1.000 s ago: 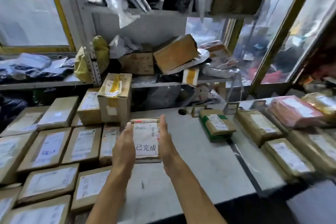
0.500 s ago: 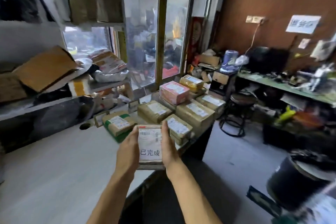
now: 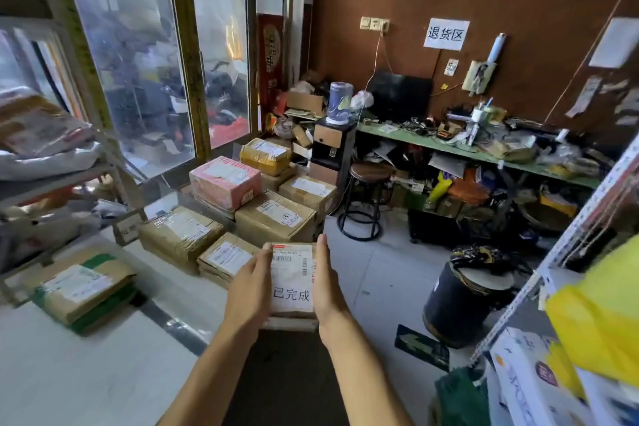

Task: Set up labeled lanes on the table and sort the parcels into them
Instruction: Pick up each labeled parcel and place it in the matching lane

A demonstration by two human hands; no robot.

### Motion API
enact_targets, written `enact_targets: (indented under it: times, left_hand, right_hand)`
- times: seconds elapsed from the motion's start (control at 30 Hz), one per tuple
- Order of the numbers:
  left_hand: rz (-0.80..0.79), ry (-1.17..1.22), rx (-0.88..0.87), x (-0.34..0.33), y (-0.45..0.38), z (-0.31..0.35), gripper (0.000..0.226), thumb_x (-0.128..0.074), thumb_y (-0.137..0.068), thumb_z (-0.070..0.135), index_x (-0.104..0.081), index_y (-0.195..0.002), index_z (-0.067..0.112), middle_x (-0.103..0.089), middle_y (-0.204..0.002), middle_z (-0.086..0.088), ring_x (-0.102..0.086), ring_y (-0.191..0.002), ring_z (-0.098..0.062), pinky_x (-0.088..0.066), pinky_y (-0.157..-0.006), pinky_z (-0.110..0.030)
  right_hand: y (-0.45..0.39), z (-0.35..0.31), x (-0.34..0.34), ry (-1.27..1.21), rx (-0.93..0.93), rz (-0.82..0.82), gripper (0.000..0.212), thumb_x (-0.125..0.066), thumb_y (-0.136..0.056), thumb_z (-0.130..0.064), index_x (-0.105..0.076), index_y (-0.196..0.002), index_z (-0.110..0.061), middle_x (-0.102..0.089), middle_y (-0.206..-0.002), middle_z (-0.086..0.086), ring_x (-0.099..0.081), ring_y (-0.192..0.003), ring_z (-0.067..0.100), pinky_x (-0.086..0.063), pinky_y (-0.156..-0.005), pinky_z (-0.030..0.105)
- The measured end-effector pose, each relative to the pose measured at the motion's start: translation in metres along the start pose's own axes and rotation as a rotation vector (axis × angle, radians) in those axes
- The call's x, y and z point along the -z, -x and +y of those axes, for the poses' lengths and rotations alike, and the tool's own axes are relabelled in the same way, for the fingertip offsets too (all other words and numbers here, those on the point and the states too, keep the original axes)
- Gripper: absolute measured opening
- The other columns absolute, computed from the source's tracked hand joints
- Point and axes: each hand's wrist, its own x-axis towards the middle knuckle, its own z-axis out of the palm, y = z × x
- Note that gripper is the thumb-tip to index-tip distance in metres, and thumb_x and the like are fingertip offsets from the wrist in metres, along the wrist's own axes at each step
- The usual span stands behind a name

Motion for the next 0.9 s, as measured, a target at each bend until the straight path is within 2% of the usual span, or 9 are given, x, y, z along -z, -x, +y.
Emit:
enact_targets:
  times: [0.07,0.17,0.23,0.33,0.47,0.57,0.67,0.8,0.9]
  left_hand:
    - [-0.027,-0.014,0.005,-0.019,-0.025,0.003,0.06,-0.039,-0.091,0.075,-0.076,-0.098,0.029,-0.079,-0.088,0.003,-0.074,-0.09,-0.022,-0.055,-0.094,-0.051]
    - [-0.009,-0.011,0.045,-0.044,-0.065,0.013,0.051,-0.039,-0.099,0.067,-0.075,-0.101,0.03,-0.079,-0.088,0.004,-0.074,-0.09,-0.02,-0.053,-0.098,-0.05]
    - [-0.019,0.044,0.053,-0.057,-0.092,0.021,0.047,-0.041,-0.102,0.06,-0.074,-0.104,0.027,-0.079,-0.087,0.002,-0.076,-0.086,-0.021,-0.055,-0.096,-0.051]
    - [-0.02,0.046,0.053,-0.074,-0.134,0.03,0.062,-0.039,-0.087,0.075,-0.075,-0.103,0.027,-0.079,-0.086,0.0,-0.076,-0.087,-0.024,-0.054,-0.096,-0.053]
    - [0.061,0.034,0.093,-0.087,-0.173,0.034,0.056,-0.038,-0.097,0.068,-0.073,-0.106,0.025,-0.079,-0.083,0.001,-0.076,-0.081,-0.019,-0.058,-0.09,-0.048]
    - [0.102,0.048,0.111,-0.091,-0.193,0.036,0.05,-0.04,-0.101,0.062,-0.071,-0.111,0.025,-0.079,-0.086,0.001,-0.077,-0.079,-0.017,-0.061,-0.086,-0.046]
    - [0.194,0.077,0.123,-0.091,-0.217,0.03,0.057,-0.04,-0.092,0.074,-0.07,-0.112,0.03,-0.079,-0.089,0.002,-0.077,-0.08,-0.017,-0.061,-0.086,-0.048]
    - [0.358,0.134,0.163,-0.092,-0.251,0.024,0.061,-0.041,-0.087,0.077,-0.07,-0.113,0.031,-0.079,-0.092,0.0,-0.077,-0.083,-0.021,-0.061,-0.085,-0.05]
    - [0.497,0.153,0.214,-0.092,-0.28,0.015,0.074,-0.037,-0.074,0.092,-0.073,-0.106,0.036,-0.078,-0.096,0.003,-0.075,-0.091,-0.023,-0.058,-0.091,-0.051]
  right_hand:
    - [-0.043,0.003,0.009,0.038,-0.031,0.056,0.108,-0.025,-0.054,-0.113,-0.057,-0.138,-0.052,-0.059,-0.145,0.002,-0.058,-0.131,0.031,-0.041,-0.114,0.058]
    - [-0.094,-0.011,0.022,0.078,-0.043,0.063,0.109,-0.025,-0.054,-0.113,-0.057,-0.138,-0.051,-0.06,-0.145,0.001,-0.056,-0.132,0.032,-0.036,-0.117,0.059]
    - [-0.106,-0.041,0.026,0.058,0.0,0.013,0.111,-0.029,-0.053,-0.113,-0.063,-0.135,-0.045,-0.068,-0.136,-0.001,-0.064,-0.125,0.026,-0.045,-0.113,0.054]
    - [-0.132,-0.078,0.031,-0.005,0.028,-0.087,0.125,-0.041,-0.041,-0.112,-0.065,-0.134,-0.034,-0.075,-0.122,0.002,-0.075,-0.106,0.02,-0.063,-0.089,0.04]
    - [-0.174,-0.097,0.029,-0.018,0.039,-0.168,0.136,-0.045,-0.036,-0.112,-0.055,-0.146,-0.032,-0.072,-0.128,0.003,-0.074,-0.109,0.02,-0.063,-0.091,0.042]
    - [-0.203,-0.108,0.023,0.03,0.008,-0.209,0.121,-0.041,-0.054,-0.107,-0.054,-0.147,-0.031,-0.072,-0.127,0.005,-0.074,-0.108,0.02,-0.064,-0.085,0.037]
    - [-0.235,-0.114,0.013,0.071,-0.024,-0.279,0.103,-0.036,-0.069,-0.092,-0.056,-0.145,-0.027,-0.072,-0.126,0.007,-0.074,-0.108,0.023,-0.065,-0.082,0.034]
    - [-0.282,-0.121,-0.004,0.162,-0.059,-0.406,0.094,-0.033,-0.079,-0.089,-0.058,-0.143,-0.024,-0.072,-0.127,0.009,-0.073,-0.109,0.025,-0.064,-0.083,0.036]
    - [-0.317,-0.13,-0.018,0.222,-0.054,-0.528,0.078,-0.027,-0.095,-0.079,-0.061,-0.139,-0.024,-0.073,-0.125,0.008,-0.074,-0.108,0.024,-0.064,-0.074,0.031]
